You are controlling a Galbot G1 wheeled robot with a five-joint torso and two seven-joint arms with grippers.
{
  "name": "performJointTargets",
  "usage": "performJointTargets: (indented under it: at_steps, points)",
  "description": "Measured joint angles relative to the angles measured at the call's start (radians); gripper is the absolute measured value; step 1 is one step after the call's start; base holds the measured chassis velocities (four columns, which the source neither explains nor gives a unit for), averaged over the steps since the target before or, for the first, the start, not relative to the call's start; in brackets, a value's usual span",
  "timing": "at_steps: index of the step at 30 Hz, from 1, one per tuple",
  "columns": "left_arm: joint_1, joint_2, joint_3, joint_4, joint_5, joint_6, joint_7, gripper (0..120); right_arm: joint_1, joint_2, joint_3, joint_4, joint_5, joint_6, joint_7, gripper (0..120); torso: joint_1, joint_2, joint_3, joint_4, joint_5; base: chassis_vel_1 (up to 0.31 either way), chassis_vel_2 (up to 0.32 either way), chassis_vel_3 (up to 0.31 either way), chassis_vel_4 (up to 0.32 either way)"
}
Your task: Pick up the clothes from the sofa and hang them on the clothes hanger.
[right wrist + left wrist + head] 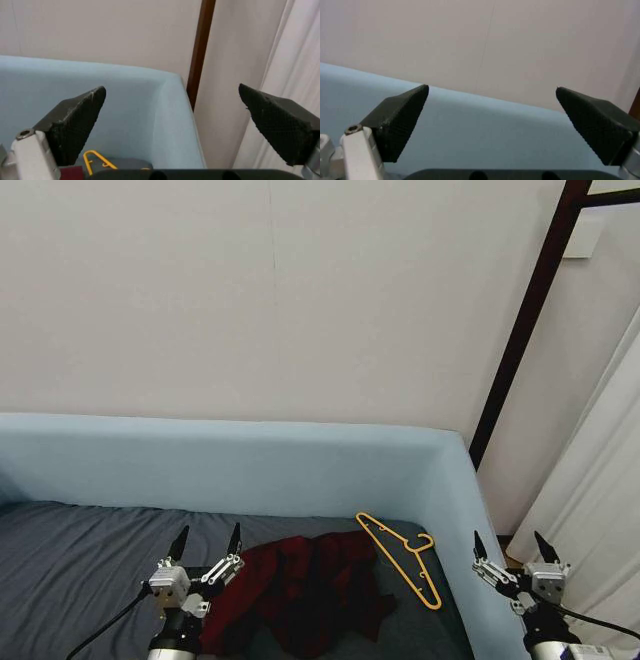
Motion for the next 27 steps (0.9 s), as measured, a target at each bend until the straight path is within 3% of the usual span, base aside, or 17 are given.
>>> performJointTargets:
  at_steps: [3,9,11,18,27]
  points:
    - [-0.010,0.017,-0.032,-0.006,-0.035,0.010,0.012,100,0.010,-0.004,0.014,-0.001,0.016,-0.006,0.015,100,0.000,0.000,0.000,0.0001,0.0000,0.000,0.000,0.000,0.000]
    - [-0.033,0.039,-0.075,0.009,-0.062,0.017,0.017,100,0.004,-0.007,0.020,0.092,0.115,-0.181,0.135,100,0.000,0.000,0.000,0.0000,-0.0002,0.000,0.000,0.000,0.000]
    - [-0.041,0.043,-0.089,0.012,-0.070,0.021,0.018,100,0.003,-0.011,0.024,0.104,0.131,-0.191,0.141,100,0.000,0.000,0.000,0.0000,-0.0002,0.000,0.000,0.000,0.000]
    - [-0.056,0.071,-0.130,0.013,-0.110,0.042,0.034,100,-0.007,-0.054,0.026,0.070,0.130,0.005,0.041,100,0.000,0.000,0.000,0.0000,0.0000,0.000,0.000,0.000,0.000]
    - [-0.051,0.062,-0.106,0.012,-0.106,0.033,0.044,100,-0.014,-0.059,-0.002,0.066,0.156,0.041,-0.020,100,0.000,0.000,0.000,0.0001,0.0000,0.000,0.000,0.000,0.000]
